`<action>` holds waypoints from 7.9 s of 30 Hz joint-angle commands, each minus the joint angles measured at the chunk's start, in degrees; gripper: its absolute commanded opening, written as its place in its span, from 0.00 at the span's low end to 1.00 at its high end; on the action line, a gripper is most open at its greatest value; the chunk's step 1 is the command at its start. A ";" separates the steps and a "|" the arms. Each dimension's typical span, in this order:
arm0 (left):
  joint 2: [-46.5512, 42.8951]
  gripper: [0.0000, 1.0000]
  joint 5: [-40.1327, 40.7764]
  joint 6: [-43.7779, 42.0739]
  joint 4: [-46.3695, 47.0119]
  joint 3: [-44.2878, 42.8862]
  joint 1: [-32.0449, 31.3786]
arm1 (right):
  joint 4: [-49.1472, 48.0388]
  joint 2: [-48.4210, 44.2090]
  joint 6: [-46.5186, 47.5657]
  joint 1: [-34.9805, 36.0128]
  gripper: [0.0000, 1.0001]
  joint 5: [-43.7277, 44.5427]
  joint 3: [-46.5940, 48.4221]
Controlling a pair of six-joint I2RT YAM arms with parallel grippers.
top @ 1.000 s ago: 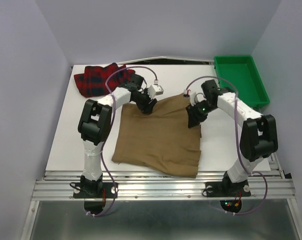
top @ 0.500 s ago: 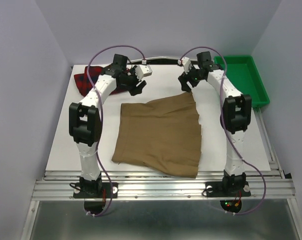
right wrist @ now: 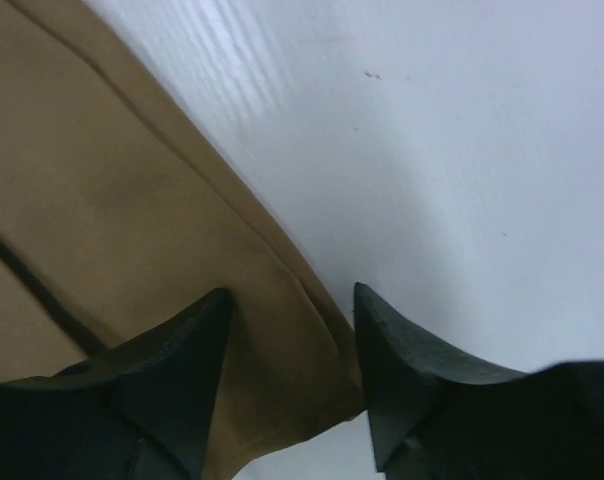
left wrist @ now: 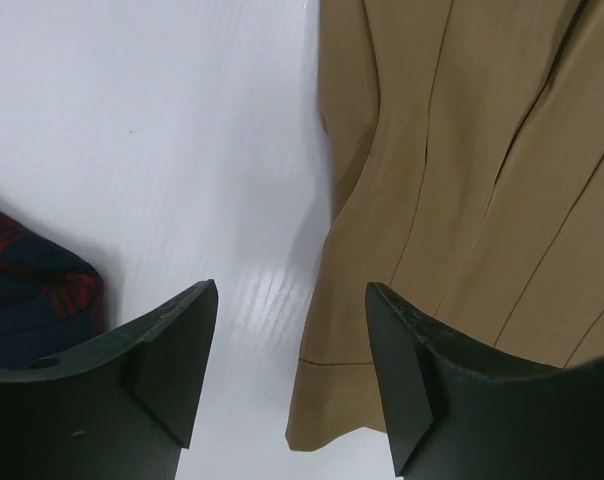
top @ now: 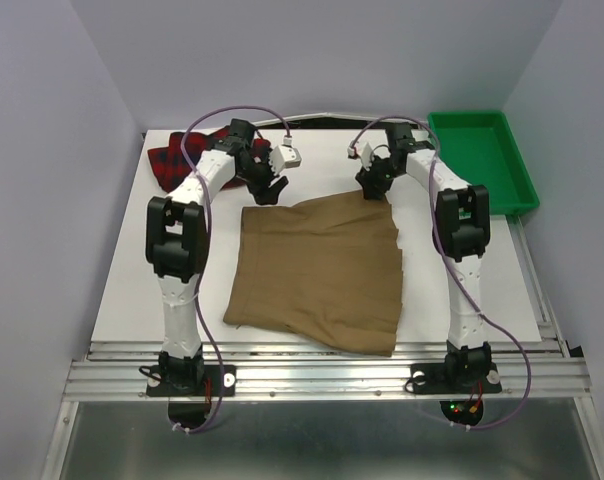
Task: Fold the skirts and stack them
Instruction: Fold the skirt
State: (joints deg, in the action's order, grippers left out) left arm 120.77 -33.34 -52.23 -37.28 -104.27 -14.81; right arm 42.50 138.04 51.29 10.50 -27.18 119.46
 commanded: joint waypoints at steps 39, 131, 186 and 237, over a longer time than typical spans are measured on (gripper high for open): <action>-20.65 0.00 10.06 -4.45 18.29 15.66 3.73 | -9.90 -21.74 0.22 0.48 0.01 13.12 -6.47; -39.48 0.00 26.05 29.64 24.45 56.20 -19.98 | -13.00 -34.67 -39.21 -0.65 0.80 27.28 -28.05; -27.17 0.00 22.18 60.40 28.75 45.30 -29.93 | -41.34 -33.69 -92.58 -0.31 0.58 -10.34 -63.34; -28.55 0.50 11.47 60.94 33.67 44.85 -33.53 | -43.66 -31.69 -91.46 11.12 0.13 -11.85 -67.87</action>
State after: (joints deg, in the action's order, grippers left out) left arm 98.94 -15.42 10.52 -6.79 -59.53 -48.36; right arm -5.69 108.71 -43.81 21.10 -42.72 50.68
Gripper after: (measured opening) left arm 0.455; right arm 0.096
